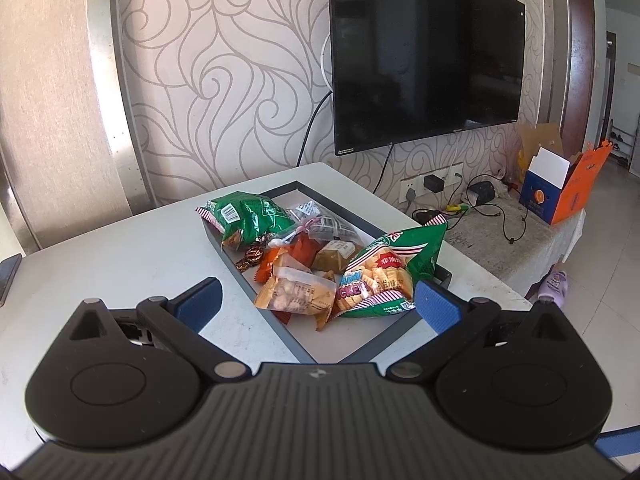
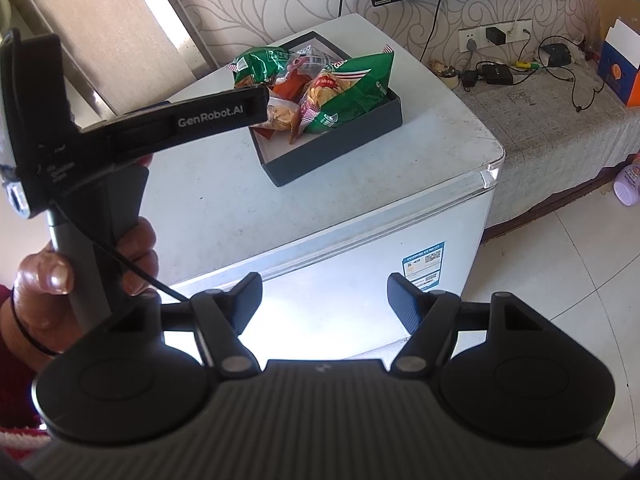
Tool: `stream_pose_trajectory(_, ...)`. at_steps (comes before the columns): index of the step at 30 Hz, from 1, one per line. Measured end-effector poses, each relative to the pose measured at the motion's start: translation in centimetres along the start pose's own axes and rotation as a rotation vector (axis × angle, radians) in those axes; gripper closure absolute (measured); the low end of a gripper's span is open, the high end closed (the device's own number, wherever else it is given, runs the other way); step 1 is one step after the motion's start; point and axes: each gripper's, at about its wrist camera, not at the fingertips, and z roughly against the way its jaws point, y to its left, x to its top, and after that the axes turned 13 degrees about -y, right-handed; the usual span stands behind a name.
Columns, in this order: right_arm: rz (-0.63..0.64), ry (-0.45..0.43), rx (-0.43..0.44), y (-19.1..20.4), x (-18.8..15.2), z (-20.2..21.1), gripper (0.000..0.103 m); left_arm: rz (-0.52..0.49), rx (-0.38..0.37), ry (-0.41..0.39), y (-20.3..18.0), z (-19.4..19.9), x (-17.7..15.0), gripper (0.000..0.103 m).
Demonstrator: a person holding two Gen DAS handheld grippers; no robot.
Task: Organize snacks
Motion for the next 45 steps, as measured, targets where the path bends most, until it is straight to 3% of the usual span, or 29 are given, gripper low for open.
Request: stream_pose_trajectory(45,0.016,0.024,0.008,-0.09,-0.17,-0.58,0.032,0.026,0.013,0.005,0.48,-0.21,0.06,0.000)
